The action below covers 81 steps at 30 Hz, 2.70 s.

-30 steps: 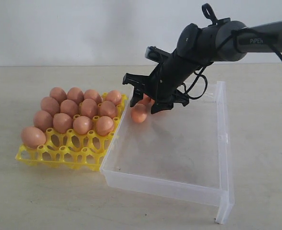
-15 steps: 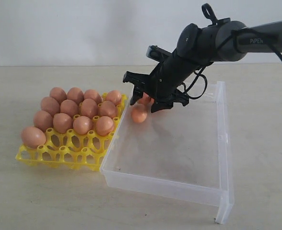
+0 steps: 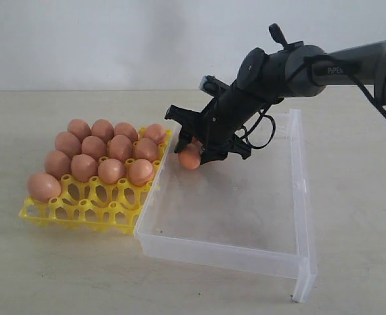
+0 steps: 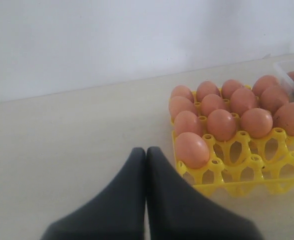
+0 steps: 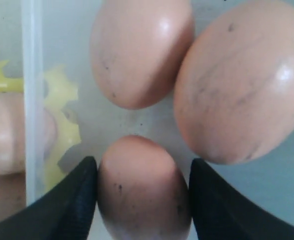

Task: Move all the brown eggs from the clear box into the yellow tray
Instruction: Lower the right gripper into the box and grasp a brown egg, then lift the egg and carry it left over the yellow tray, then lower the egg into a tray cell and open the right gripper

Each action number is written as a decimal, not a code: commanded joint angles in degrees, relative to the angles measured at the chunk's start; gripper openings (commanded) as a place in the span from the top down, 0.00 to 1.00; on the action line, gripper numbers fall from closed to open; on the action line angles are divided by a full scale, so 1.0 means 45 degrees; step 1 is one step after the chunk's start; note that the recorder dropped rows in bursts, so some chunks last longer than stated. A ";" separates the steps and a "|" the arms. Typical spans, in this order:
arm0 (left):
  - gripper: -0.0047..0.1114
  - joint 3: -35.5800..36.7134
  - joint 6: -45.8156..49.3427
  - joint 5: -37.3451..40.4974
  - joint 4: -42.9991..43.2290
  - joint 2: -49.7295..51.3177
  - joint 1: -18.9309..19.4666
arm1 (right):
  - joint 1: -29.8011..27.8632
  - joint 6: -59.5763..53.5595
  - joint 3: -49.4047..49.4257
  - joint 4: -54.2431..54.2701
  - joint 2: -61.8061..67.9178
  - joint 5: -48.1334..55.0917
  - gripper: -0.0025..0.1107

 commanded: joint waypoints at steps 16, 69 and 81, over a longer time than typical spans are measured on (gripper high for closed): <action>1.00 0.0039 -0.0124 -0.0118 -0.0032 -0.0023 -0.0044 | 0.0079 -0.3953 0.7940 -0.1642 -0.7157 -0.5033 0.98; 1.00 0.0039 -0.0124 -0.0118 -0.0032 -0.0023 -0.0044 | 0.4132 1.0134 0.4733 -1.9595 -0.2028 -1.7133 0.98; 1.00 0.0039 -0.0124 -0.0118 -0.0032 -0.0023 -0.0044 | 0.4242 1.1576 0.3734 -1.9482 -0.0915 -1.6102 0.98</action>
